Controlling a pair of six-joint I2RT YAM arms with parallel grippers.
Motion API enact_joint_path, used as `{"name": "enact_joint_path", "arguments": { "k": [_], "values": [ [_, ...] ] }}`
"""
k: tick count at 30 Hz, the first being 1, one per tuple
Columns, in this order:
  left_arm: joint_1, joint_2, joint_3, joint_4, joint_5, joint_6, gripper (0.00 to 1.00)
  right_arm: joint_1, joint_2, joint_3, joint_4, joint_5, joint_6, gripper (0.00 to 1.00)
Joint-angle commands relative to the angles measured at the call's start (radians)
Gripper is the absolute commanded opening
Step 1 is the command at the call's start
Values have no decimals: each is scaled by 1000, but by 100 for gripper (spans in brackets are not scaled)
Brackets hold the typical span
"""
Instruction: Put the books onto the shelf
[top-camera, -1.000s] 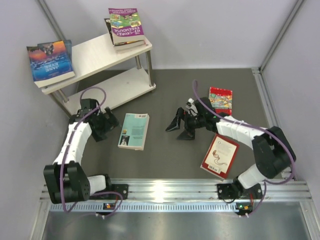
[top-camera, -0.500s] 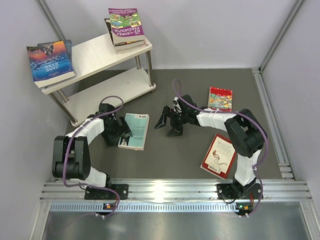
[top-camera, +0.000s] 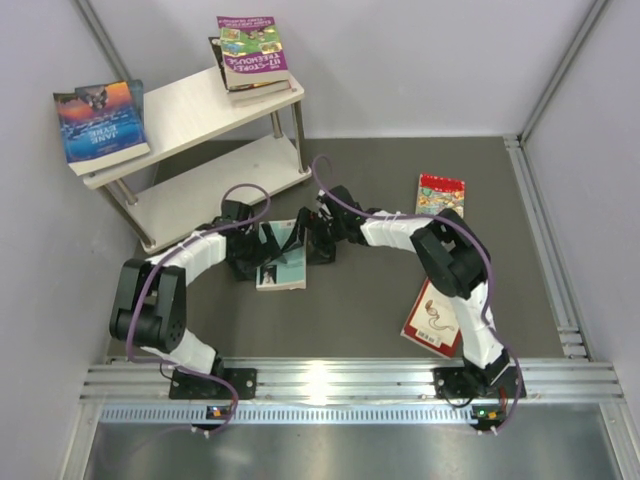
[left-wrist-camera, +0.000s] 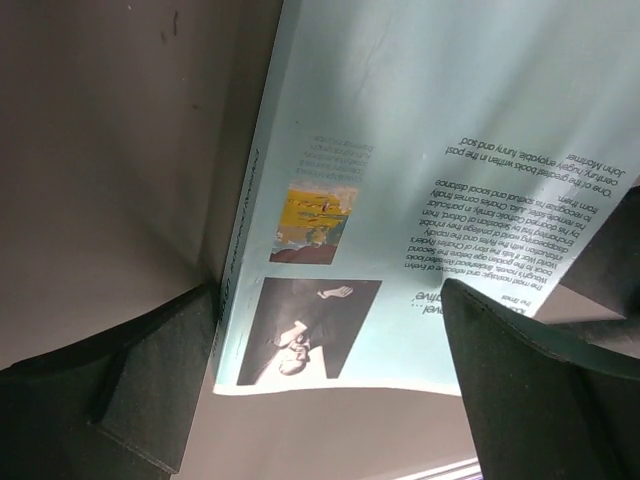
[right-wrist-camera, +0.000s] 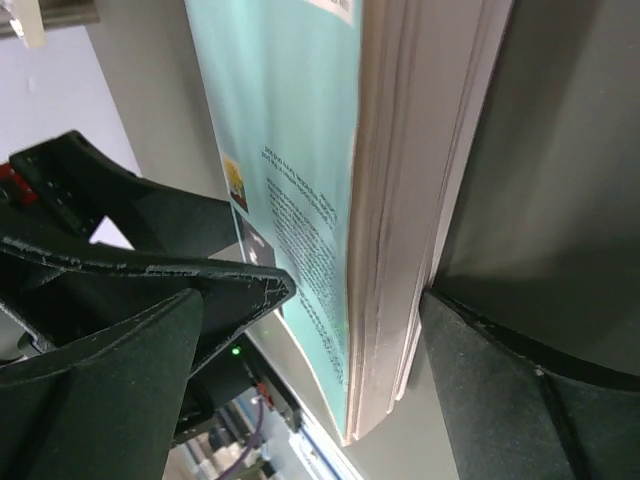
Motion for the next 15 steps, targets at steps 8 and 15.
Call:
{"name": "enact_joint_path", "arguments": {
  "k": [8,15],
  "values": [
    [-52,49,-104,183,154,-103,99,43,-9,-116,34,35,-13,26],
    [-91,-166,-63,-15,-9,-42,98,8,-182,-208,-8,19,-23,0]
  ]
}}
